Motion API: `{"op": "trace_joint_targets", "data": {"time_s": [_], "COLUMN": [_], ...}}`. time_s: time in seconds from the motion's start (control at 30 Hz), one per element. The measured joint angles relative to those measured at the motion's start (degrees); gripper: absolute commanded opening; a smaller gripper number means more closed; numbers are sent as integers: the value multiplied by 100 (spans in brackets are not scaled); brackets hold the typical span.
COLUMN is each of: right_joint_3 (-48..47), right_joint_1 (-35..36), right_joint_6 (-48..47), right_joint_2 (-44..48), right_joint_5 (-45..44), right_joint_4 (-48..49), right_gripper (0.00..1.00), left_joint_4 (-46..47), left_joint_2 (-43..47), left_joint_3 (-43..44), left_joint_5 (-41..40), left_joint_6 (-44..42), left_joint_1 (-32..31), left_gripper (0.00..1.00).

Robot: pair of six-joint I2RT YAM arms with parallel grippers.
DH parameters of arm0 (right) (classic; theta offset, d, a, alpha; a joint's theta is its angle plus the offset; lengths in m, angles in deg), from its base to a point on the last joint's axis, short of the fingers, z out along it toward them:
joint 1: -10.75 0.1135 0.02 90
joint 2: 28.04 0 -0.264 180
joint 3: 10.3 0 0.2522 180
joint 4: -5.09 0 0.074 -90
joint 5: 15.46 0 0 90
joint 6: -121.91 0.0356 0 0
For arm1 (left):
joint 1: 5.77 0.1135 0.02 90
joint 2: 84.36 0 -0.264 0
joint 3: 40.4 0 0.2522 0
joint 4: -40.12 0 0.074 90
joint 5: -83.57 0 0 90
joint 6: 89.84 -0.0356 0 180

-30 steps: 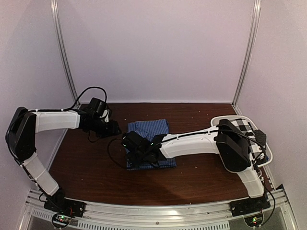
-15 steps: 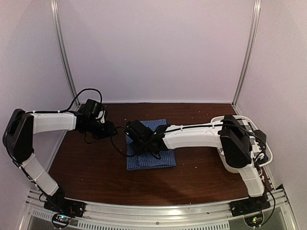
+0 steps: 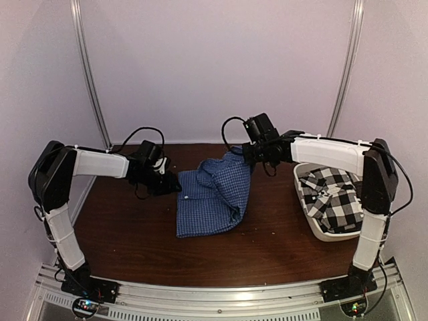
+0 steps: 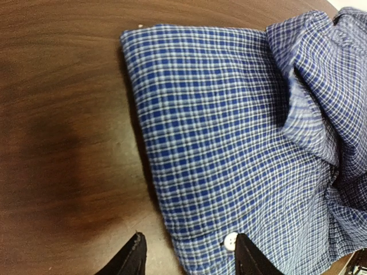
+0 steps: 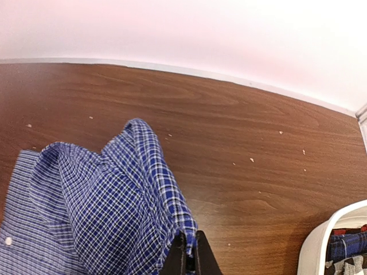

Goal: Fold and stack the long sleeve shirts
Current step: Flatten out the square-folded shirt at the center of the board.

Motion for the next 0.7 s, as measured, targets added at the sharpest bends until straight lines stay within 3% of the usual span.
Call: {"op": "trace_joint_targets", "data": {"time_s": [0.17,0.3,0.5,0.7], "right_joint_3": [273,251,44,-348], "right_joint_1": [-358,-522,-752,-874], "right_joint_6": [4,2,-20,-109], "right_joint_2": [-70,-155,-546,-970], "right_joint_5": [140,262,396,501], "right_joint_4": [-9,35,85,129], "right_gripper": [0,0,0,0], "left_joint_4": [44,-42,-118,-168], "left_joint_2": [-568,-903,-1010,-863], "left_joint_3": [422,702,817,682], "left_joint_5": [2,-140,-439,-741], "left_joint_6": [-52,-92,-81,13], "left_joint_1": [-216,-404,-623,-846], "left_gripper": [52,43,1,0]}}
